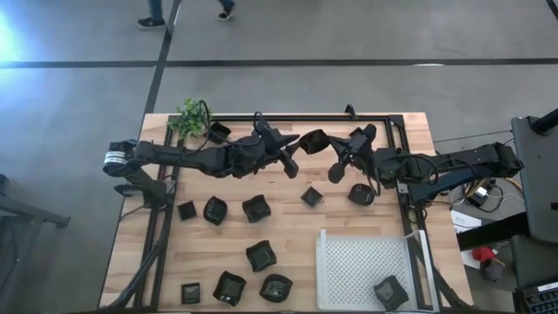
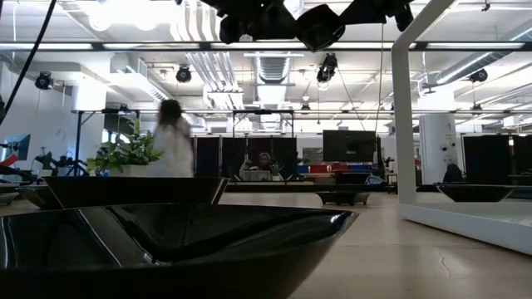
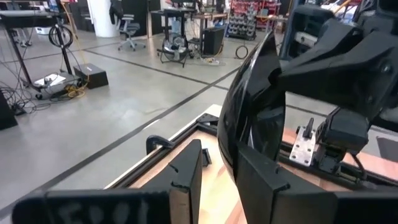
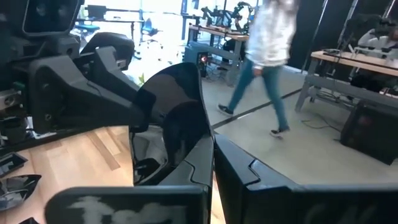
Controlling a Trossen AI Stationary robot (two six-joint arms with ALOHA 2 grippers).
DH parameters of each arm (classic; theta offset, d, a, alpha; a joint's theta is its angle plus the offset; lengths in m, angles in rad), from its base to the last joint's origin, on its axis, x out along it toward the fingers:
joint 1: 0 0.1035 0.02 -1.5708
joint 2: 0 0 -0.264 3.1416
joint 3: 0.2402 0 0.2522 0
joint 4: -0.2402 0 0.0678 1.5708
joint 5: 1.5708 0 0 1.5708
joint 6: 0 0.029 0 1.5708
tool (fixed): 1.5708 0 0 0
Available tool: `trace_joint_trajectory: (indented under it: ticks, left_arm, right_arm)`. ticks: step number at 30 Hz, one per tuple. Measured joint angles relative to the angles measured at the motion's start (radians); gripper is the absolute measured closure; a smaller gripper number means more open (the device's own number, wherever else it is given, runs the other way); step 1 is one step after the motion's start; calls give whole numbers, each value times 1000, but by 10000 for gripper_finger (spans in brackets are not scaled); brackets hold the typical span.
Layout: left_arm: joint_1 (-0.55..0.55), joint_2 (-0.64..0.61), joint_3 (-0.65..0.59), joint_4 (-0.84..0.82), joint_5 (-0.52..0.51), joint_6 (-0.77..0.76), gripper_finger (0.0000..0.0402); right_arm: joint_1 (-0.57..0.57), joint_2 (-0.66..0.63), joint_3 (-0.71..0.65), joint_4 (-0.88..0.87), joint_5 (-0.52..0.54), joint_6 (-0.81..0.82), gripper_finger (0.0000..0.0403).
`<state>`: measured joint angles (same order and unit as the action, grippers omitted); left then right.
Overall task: Pick & Place Mini shaped plates
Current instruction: Put the leaf shaped plate on the shelf
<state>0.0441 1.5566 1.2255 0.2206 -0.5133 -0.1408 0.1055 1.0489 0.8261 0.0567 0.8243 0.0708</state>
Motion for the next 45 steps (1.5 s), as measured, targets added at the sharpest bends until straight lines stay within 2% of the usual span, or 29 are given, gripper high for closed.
trace_joint_trajectory:
  ticks: [12,25,29,33,39,45]
  left_arm:
    - [0,-12,0,-74,0,-33,316]
    - [0,-127,0,-294,-4,-45,316]
    - [-2,-177,0,-368,1,-55,316]
    - [-7,-227,0,-428,24,-55,317]
    - [-22,-282,-1,-492,30,-55,317]
    - [-37,-305,-2,-532,31,-51,317]
  right_arm:
    - [0,0,0,0,17,-3,394]
    - [-1,-1,0,-12,17,0,394]
    - [-1,-7,11,-89,16,41,394]
    - [-1,-16,58,-255,12,131,394]
    - [-2,-12,177,-588,-119,312,394]
    - [-1,-11,235,-778,-354,411,394]
